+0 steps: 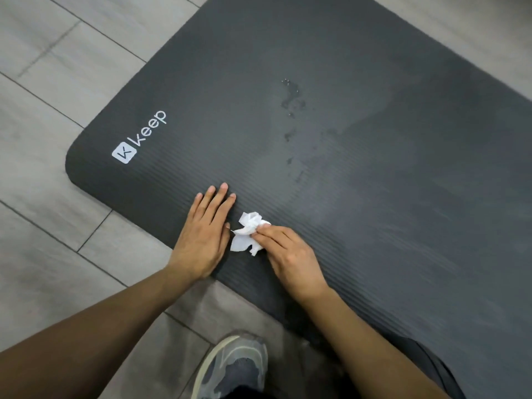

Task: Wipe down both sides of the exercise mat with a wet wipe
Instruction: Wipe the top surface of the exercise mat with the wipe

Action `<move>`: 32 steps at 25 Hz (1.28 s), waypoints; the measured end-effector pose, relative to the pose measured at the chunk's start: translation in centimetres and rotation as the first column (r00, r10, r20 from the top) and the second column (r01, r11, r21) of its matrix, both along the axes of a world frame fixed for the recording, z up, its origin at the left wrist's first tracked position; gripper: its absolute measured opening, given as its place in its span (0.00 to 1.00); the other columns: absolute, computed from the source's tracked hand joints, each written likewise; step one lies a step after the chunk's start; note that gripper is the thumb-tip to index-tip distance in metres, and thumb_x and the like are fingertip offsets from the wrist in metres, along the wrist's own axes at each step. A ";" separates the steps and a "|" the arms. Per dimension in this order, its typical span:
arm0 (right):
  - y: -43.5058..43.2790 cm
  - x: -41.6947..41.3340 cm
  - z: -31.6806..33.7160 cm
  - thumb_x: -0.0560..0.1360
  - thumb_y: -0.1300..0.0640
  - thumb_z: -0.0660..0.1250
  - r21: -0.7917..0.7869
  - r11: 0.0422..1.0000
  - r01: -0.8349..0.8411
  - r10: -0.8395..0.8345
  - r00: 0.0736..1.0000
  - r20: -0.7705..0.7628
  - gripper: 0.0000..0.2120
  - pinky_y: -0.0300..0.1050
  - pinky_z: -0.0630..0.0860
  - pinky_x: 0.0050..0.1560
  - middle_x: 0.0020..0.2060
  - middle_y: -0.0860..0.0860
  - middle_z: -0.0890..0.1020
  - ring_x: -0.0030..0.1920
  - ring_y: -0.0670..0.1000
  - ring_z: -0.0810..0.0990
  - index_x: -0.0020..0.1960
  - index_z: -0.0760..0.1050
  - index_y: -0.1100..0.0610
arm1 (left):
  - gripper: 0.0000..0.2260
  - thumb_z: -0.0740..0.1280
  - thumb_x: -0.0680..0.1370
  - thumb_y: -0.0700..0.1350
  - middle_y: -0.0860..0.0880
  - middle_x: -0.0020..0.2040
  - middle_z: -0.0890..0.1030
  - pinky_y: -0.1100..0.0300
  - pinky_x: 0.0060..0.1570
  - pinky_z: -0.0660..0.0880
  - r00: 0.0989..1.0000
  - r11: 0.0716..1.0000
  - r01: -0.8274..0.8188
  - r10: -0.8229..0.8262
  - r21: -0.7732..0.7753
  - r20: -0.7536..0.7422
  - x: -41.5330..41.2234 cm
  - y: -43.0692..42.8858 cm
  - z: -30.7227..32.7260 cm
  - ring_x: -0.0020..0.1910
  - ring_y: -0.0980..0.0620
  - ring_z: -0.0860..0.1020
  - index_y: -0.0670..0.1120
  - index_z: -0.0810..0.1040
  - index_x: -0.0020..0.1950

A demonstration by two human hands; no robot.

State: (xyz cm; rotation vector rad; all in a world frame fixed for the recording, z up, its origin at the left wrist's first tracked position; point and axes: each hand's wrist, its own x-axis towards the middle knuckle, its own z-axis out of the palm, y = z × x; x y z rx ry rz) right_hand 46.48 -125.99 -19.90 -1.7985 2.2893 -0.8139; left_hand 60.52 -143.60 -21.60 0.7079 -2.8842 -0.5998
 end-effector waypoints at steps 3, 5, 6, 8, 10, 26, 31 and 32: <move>-1.3 -4.9 1.9 0.77 0.65 0.61 -0.002 0.990 0.141 -0.140 0.988 0.071 0.16 0.44 0.73 0.62 0.57 0.51 0.82 0.57 0.51 0.78 0.60 0.81 0.58 | 0.25 0.56 0.83 0.46 0.43 0.82 0.60 0.49 0.82 0.46 1.000 1.000 -0.021 0.021 -0.015 0.020 -0.1 0.2 0.4 0.82 0.45 0.55 0.43 0.63 0.81; -2.1 -9.4 3.7 0.76 0.67 0.60 -0.043 0.884 0.466 -0.455 0.877 0.157 0.18 0.35 0.70 0.62 0.56 0.49 0.81 0.56 0.48 0.77 0.61 0.80 0.56 | 0.25 0.55 0.83 0.47 0.43 0.82 0.61 0.48 0.81 0.47 0.999 0.999 -0.024 0.025 -0.023 0.034 -0.2 0.5 0.4 0.82 0.45 0.56 0.43 0.64 0.80; -2.2 -11.7 4.7 0.76 0.69 0.60 -0.059 0.776 0.628 -0.606 0.769 0.204 0.20 0.30 0.68 0.60 0.56 0.46 0.80 0.54 0.45 0.77 0.63 0.79 0.55 | 0.25 0.55 0.82 0.48 0.43 0.81 0.63 0.47 0.81 0.50 0.999 0.999 -0.030 0.032 -0.031 0.042 -0.2 0.5 0.5 0.81 0.44 0.58 0.42 0.65 0.79; -2.6 -15.8 6.1 0.78 0.68 0.59 -0.085 0.593 0.801 -0.757 0.590 0.282 0.21 0.22 0.64 0.56 0.55 0.42 0.77 0.52 0.37 0.73 0.67 0.75 0.54 | 0.25 0.55 0.80 0.50 0.42 0.78 0.68 0.43 0.78 0.58 0.996 0.997 -0.057 0.060 -0.058 0.060 -0.9 0.3 1.1 0.78 0.42 0.65 0.42 0.71 0.75; -3.0 -17.9 5.9 0.79 0.67 0.58 -0.075 0.554 0.829 -0.777 0.547 0.312 0.21 0.19 0.61 0.55 0.56 0.42 0.75 0.53 0.35 0.71 0.69 0.73 0.54 | 0.23 0.56 0.77 0.51 0.42 0.73 0.72 0.43 0.72 0.63 0.995 0.995 -0.076 0.080 -0.068 0.063 -2.4 -0.3 1.7 0.71 0.41 0.71 0.43 0.75 0.68; -7.5 -27.3 3.1 0.79 0.62 0.60 0.118 0.598 0.793 -0.771 0.529 0.354 0.20 0.35 0.72 0.59 0.52 0.36 0.80 0.54 0.41 0.76 0.64 0.76 0.42 | 0.26 0.57 0.79 0.52 0.44 0.78 0.68 0.44 0.77 0.58 0.966 0.956 0.244 -0.254 -0.165 -0.043 -30.6 -12.9 0.5 0.77 0.41 0.67 0.45 0.72 0.75; -6.9 -39.9 6.0 0.78 0.63 0.57 0.030 0.263 0.964 -0.865 0.221 0.451 0.20 0.50 0.77 0.60 0.57 0.45 0.82 0.53 0.49 0.80 0.65 0.76 0.47 | 0.32 0.49 0.79 0.61 0.45 0.82 0.61 0.42 0.79 0.51 0.991 0.976 0.127 -0.119 -0.174 0.057 -42.7 -20.0 0.3 0.80 0.39 0.59 0.51 0.63 0.81; -6.8 -42.8 5.9 0.78 0.63 0.57 -0.022 0.222 0.975 -0.882 0.210 0.422 0.21 0.47 0.75 0.61 0.59 0.44 0.80 0.55 0.49 0.79 0.66 0.75 0.46 | 0.32 0.47 0.79 0.62 0.46 0.83 0.59 0.41 0.80 0.49 0.993 0.978 0.098 -0.084 -0.184 0.084 -43.7 -20.9 -0.4 0.81 0.40 0.56 0.53 0.60 0.83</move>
